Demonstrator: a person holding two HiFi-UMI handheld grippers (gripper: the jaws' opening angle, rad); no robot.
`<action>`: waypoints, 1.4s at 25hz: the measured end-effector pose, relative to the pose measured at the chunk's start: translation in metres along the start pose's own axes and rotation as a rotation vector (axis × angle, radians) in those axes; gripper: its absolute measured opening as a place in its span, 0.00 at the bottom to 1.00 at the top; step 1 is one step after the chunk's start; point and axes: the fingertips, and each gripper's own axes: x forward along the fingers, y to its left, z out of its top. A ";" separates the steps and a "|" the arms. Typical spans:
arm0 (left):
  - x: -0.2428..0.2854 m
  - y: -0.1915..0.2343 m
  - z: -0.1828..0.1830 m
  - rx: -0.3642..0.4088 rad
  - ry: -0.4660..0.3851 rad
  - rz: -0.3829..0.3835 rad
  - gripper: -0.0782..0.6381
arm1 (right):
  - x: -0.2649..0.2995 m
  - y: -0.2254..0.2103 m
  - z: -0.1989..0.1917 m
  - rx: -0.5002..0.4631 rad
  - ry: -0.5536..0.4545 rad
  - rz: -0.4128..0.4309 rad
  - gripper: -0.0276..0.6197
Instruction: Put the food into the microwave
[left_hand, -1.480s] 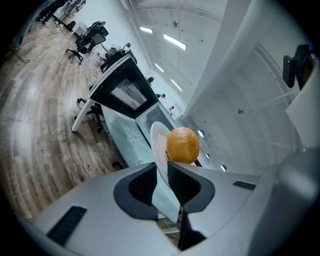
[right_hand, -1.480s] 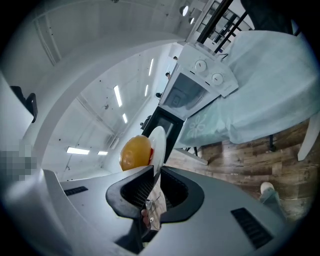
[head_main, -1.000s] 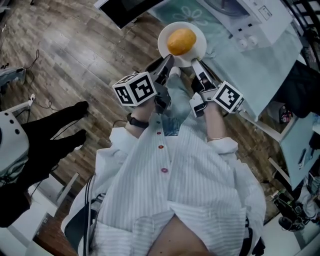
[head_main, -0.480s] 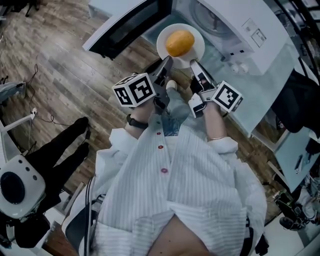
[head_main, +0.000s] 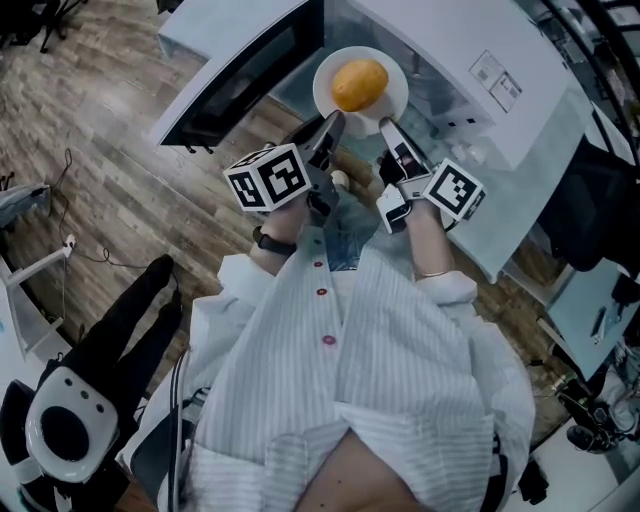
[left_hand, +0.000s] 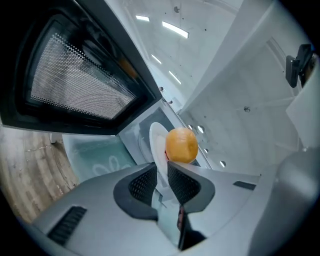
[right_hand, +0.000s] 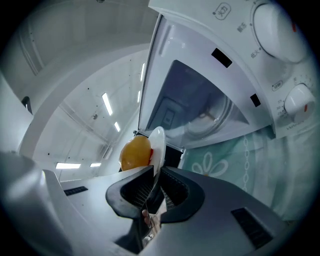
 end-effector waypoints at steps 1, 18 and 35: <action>0.002 -0.001 0.000 0.002 0.005 -0.003 0.20 | -0.001 -0.001 0.002 0.002 -0.004 -0.003 0.13; 0.059 -0.007 0.001 0.028 0.174 -0.077 0.20 | -0.006 -0.025 0.039 0.061 -0.156 -0.092 0.13; 0.099 0.005 0.000 0.049 0.358 -0.142 0.20 | 0.002 -0.051 0.048 0.137 -0.290 -0.201 0.13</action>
